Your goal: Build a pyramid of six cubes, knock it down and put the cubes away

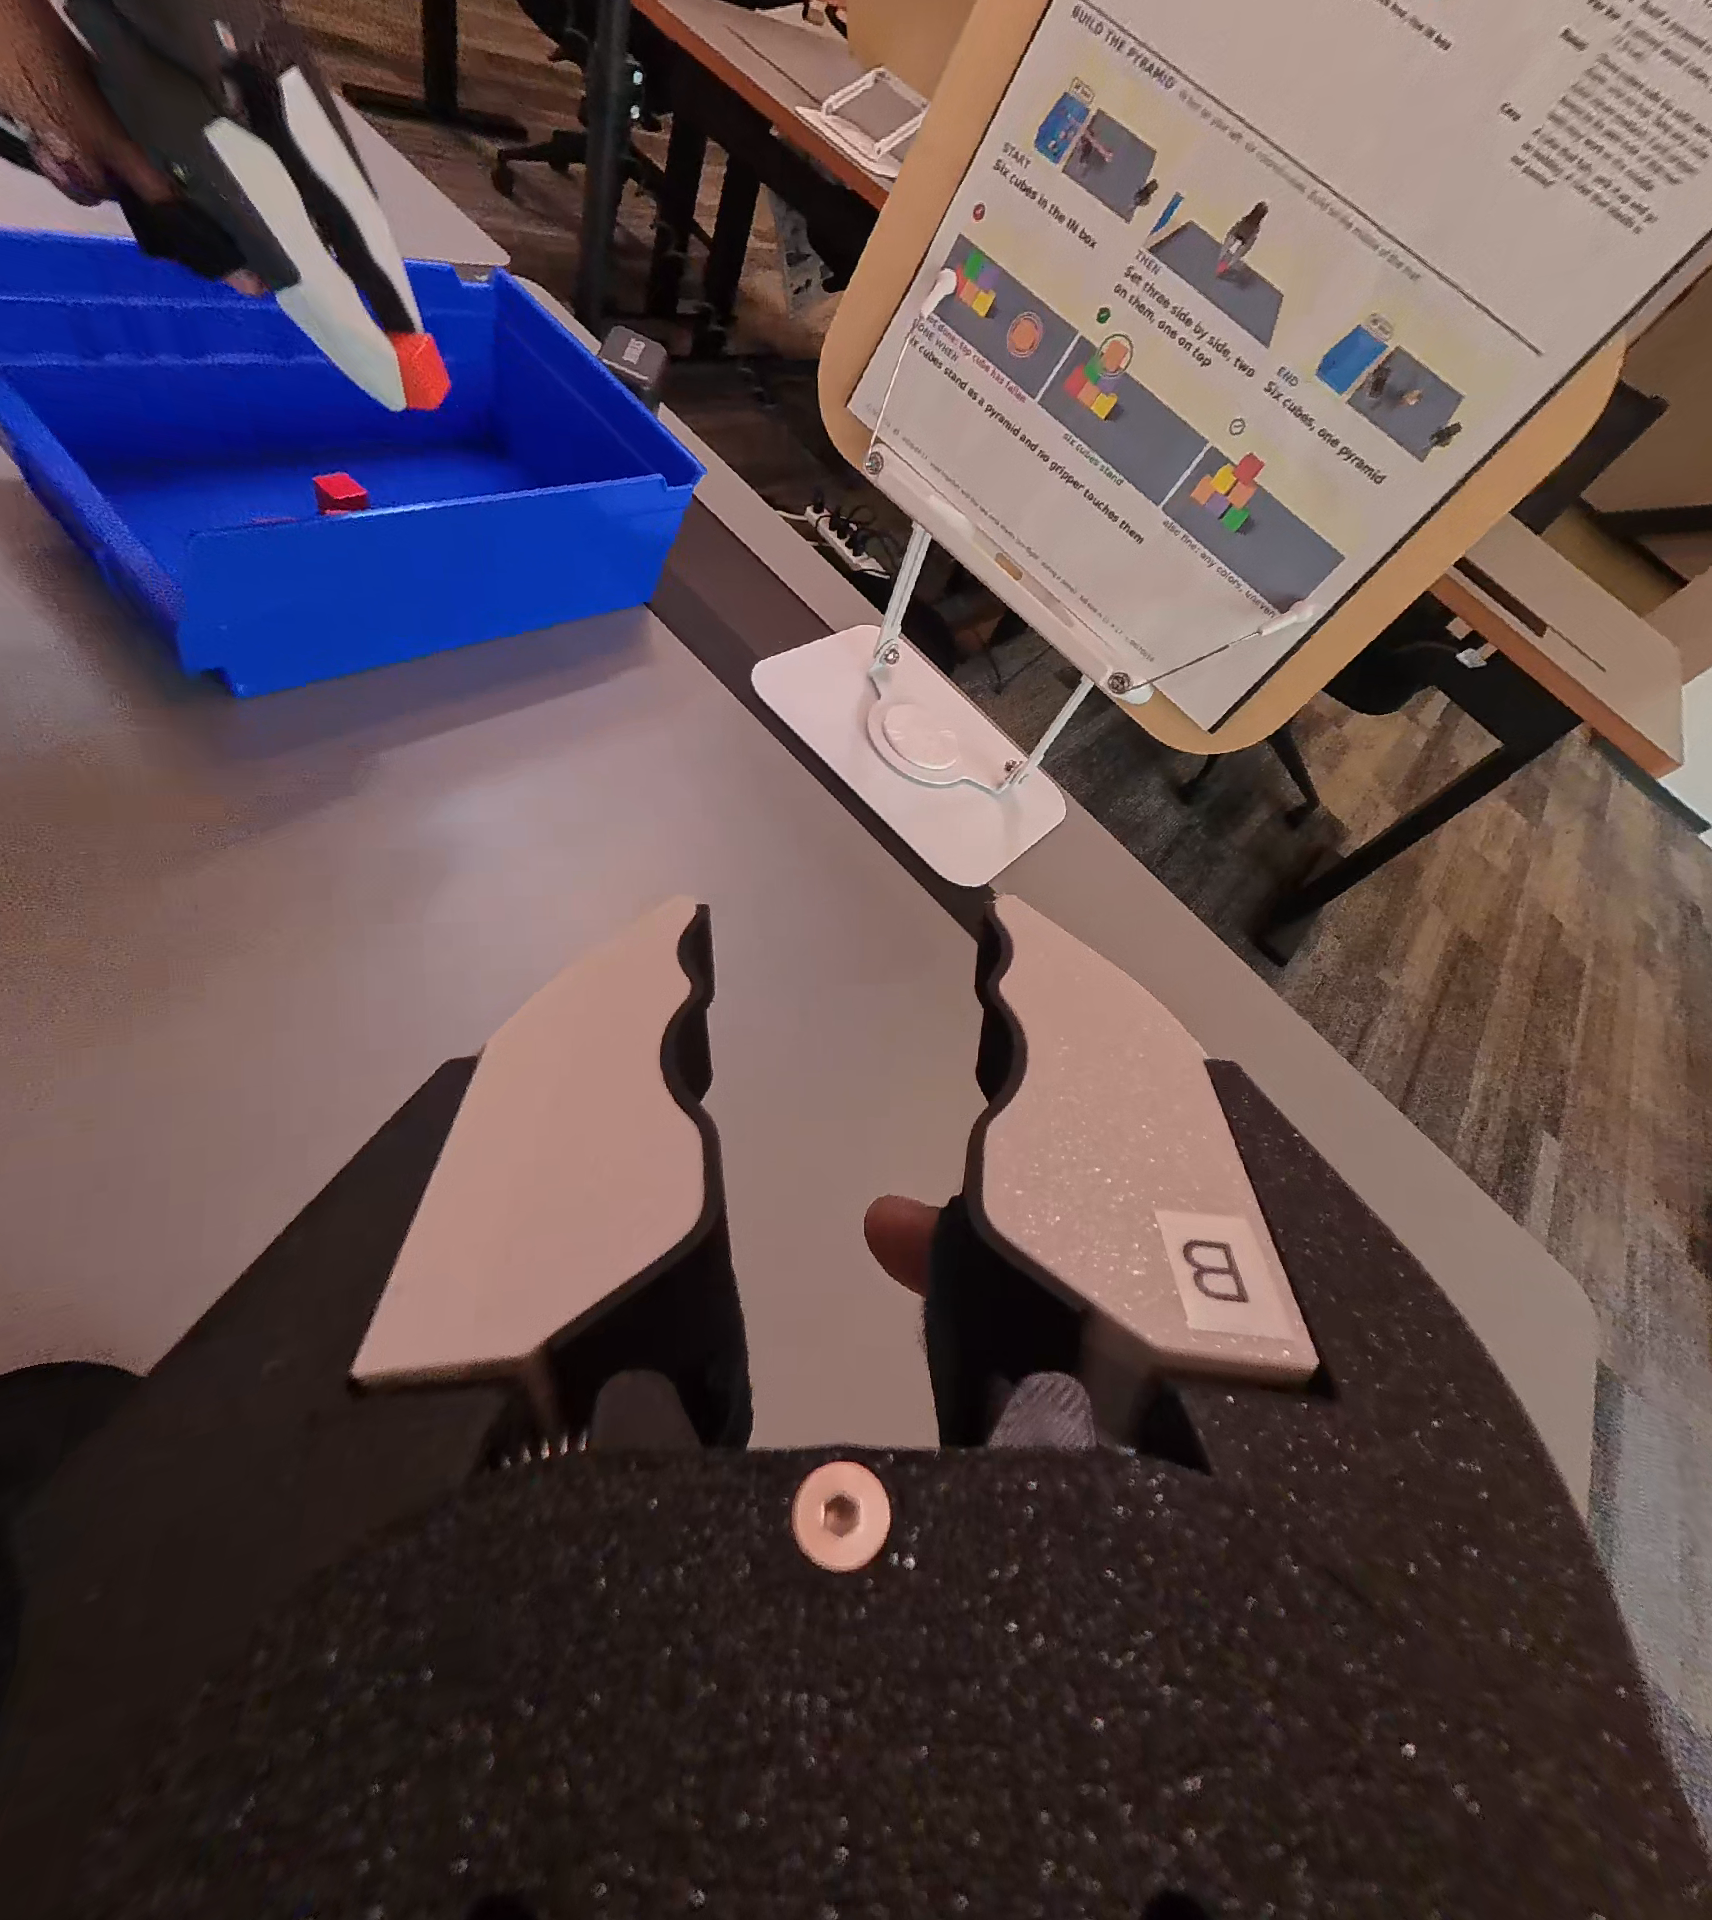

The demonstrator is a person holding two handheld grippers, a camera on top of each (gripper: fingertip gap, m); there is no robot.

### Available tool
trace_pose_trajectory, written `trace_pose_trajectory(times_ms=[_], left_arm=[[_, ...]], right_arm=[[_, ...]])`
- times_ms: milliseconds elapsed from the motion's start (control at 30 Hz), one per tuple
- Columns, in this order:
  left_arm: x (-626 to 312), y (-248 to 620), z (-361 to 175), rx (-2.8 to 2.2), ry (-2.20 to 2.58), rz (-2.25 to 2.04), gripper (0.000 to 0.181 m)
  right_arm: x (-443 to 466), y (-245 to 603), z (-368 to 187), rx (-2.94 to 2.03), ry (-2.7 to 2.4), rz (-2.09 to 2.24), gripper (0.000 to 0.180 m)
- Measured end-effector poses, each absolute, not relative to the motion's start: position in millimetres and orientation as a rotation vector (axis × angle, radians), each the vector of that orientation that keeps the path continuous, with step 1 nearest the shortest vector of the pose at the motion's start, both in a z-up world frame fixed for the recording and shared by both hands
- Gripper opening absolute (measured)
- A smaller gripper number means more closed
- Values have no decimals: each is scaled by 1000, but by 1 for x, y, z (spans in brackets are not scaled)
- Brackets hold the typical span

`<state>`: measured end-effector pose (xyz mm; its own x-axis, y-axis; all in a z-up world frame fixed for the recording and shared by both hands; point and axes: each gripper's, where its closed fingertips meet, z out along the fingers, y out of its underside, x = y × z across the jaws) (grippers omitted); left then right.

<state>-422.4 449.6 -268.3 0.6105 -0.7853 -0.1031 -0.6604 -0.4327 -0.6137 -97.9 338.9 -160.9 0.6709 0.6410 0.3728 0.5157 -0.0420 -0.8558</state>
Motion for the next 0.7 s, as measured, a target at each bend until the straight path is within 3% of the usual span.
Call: trace_pose_trajectory(times_ms=[100, 300, 467, 700], left_arm=[[-356, 407, -259, -2096, 1383, -319, 22], [-263, 346, -332, -2012, 1847, -254, 22], [-244, 331, -384, -2068, 1974, -279, 22], [-242, 329, -407, -2076, 2047, -234, 22]], right_arm=[[-102, 336, -164, -1694, -978, 164, 48], [-100, 337, -173, -1743, -992, 177, 49], [-89, 341, -176, -1772, -975, 133, 49], [-80, 344, -176, -1785, -952, 122, 49]])
